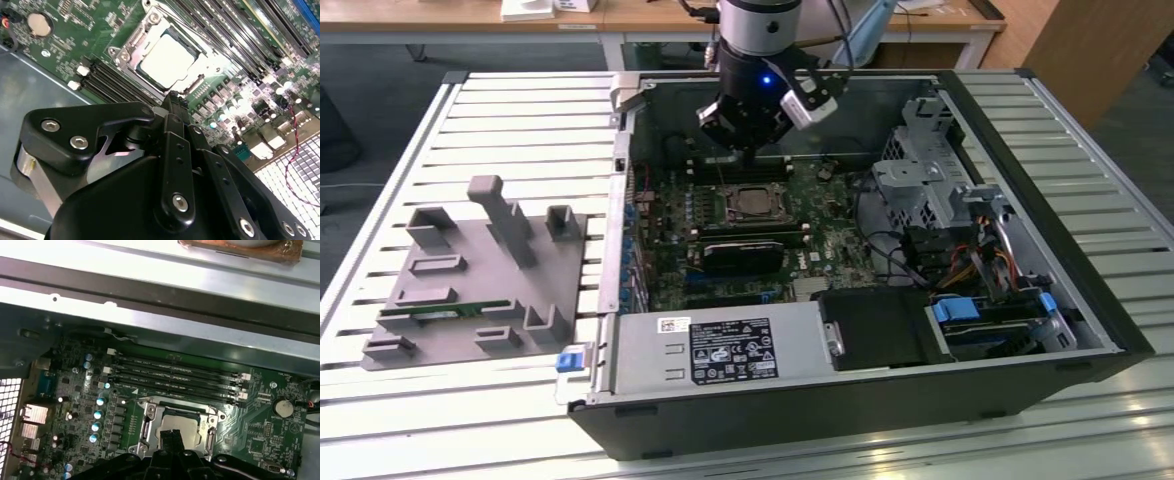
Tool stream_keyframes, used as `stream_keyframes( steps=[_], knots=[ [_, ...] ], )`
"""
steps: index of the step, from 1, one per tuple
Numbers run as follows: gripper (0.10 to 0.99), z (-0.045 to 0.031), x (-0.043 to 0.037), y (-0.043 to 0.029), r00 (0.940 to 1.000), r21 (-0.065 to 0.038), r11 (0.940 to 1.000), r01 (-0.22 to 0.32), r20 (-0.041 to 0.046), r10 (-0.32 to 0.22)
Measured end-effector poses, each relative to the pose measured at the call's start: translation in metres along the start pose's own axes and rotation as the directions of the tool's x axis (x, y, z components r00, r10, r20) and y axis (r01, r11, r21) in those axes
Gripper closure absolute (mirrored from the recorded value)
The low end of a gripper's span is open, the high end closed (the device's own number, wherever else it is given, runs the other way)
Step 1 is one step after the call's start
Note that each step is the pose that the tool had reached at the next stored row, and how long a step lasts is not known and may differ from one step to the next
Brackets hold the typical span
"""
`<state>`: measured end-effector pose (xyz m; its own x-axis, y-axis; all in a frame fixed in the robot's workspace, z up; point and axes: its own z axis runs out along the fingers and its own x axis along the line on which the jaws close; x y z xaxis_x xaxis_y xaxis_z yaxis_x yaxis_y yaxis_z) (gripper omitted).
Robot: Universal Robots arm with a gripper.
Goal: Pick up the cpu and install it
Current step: 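Install the first cpu locking lever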
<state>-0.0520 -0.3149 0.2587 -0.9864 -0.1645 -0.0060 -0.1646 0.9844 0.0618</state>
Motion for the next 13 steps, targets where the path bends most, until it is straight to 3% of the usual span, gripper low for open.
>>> stream_keyframes(
  steps=[6, 13],
  knots=[
    [0.98, 0.0002, 0.0037, 0.0006, 1.0, 0.0, 1.0, 0.0, -0.0001, 0.0],
    [0.98, 0.001, 0.0062, 0.001, 0.999, 0.0, 0.999, -0.046, 0.0029, 0.046]
  ],
)
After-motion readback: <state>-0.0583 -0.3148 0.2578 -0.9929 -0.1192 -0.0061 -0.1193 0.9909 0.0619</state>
